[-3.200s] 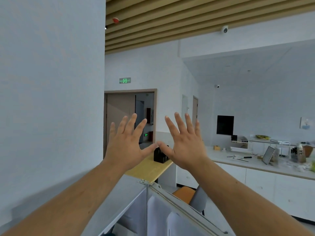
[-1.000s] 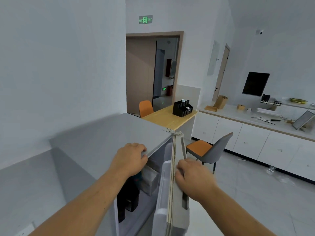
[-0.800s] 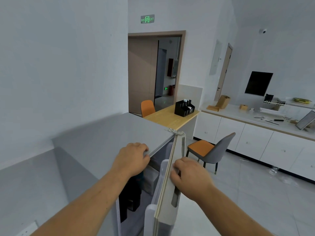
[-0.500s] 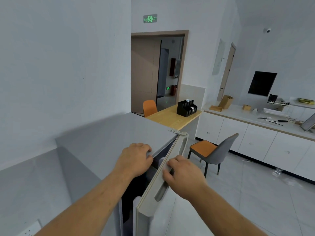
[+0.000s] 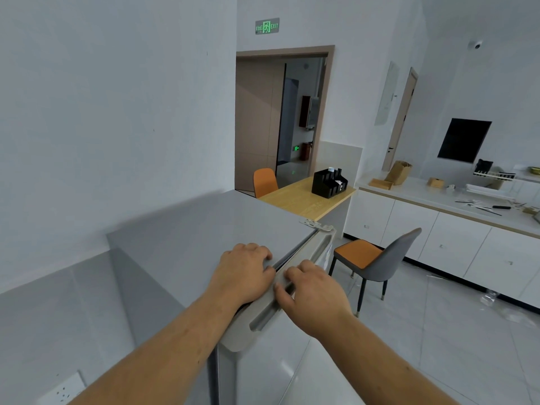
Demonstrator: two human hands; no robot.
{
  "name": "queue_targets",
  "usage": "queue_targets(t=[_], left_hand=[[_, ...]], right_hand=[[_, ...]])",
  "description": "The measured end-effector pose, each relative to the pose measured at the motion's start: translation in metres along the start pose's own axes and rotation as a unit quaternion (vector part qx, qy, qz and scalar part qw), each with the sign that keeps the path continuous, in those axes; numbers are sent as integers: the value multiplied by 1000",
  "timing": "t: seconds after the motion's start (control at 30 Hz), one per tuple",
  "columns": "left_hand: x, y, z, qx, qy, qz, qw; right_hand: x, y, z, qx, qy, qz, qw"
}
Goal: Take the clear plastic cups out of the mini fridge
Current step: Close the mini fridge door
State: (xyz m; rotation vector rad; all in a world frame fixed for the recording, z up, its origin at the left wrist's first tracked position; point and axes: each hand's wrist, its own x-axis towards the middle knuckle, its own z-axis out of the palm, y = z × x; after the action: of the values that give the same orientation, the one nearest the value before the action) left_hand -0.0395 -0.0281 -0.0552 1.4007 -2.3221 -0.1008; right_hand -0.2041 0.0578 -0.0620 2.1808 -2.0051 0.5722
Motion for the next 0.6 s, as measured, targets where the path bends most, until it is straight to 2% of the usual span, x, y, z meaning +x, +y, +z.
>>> queue_targets(t=[0.6], left_hand=[[1,-1,4,13,10,3,1000]], right_hand=[[9,-11,3,-9,-8,20,1000]])
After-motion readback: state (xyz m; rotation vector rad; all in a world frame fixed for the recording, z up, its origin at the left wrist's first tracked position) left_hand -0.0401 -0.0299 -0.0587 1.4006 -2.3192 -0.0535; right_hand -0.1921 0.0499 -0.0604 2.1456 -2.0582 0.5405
